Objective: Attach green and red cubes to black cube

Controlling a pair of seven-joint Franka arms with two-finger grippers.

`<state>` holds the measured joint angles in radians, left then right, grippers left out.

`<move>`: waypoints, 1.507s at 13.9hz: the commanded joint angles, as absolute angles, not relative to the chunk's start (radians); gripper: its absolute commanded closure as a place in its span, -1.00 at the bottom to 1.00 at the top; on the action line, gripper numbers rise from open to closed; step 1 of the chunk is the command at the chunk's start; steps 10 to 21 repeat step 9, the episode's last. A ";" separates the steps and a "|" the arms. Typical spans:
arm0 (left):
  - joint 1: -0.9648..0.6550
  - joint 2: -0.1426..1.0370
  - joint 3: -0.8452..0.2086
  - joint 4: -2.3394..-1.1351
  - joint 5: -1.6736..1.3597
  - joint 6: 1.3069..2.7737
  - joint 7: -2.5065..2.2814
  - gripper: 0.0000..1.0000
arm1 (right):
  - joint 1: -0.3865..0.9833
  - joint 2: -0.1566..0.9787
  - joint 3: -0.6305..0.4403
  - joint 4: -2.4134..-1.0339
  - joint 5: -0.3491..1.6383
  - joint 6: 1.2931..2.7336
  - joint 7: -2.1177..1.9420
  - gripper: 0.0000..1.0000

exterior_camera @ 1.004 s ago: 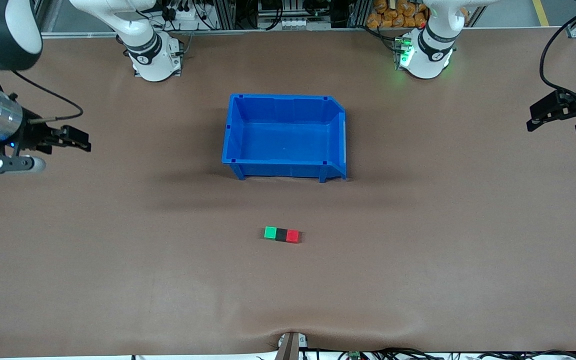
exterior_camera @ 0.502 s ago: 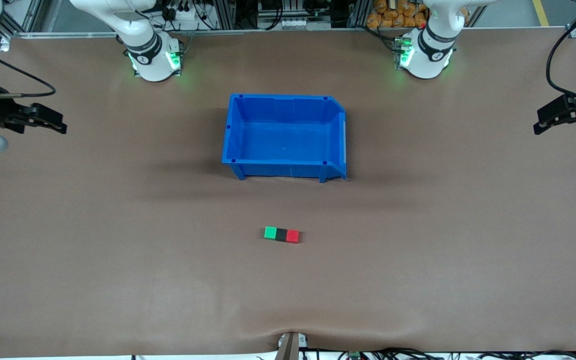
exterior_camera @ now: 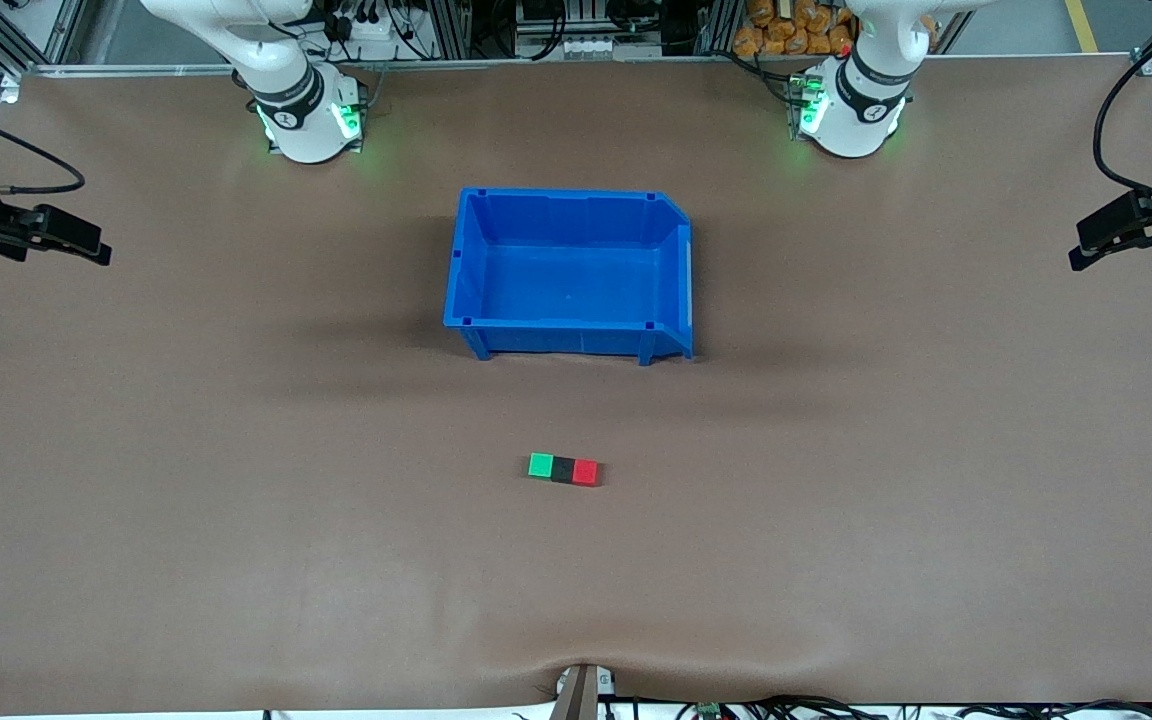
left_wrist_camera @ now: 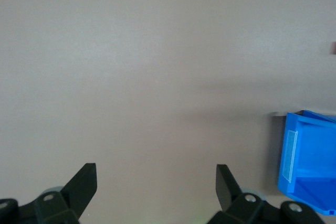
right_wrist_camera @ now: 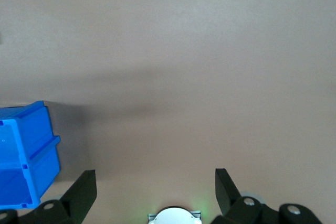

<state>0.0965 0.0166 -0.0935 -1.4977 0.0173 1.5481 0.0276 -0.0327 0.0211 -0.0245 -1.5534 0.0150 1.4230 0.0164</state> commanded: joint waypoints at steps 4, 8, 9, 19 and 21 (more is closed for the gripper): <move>0.100 0.023 -0.097 -1.476 0.023 1.548 0.026 -1.00 | -0.058 0.023 -0.012 -1.540 0.018 1.428 -0.049 -1.00; 0.101 0.023 -0.097 -1.476 0.023 1.546 0.026 -1.00 | -0.058 0.025 -0.011 -1.543 0.020 1.427 -0.051 -1.00; 0.101 0.021 -0.097 -1.476 0.021 1.546 0.026 -1.00 | -0.058 0.025 -0.011 -1.543 0.020 1.427 -0.051 -1.00; 0.101 0.021 -0.097 -1.476 0.021 1.546 0.026 -1.00 | -0.058 0.025 -0.011 -1.543 0.020 1.427 -0.051 -1.00; 0.101 0.021 -0.097 -1.476 0.021 1.546 0.026 -1.00 | -0.058 0.025 -0.011 -1.543 0.020 1.427 -0.051 -1.00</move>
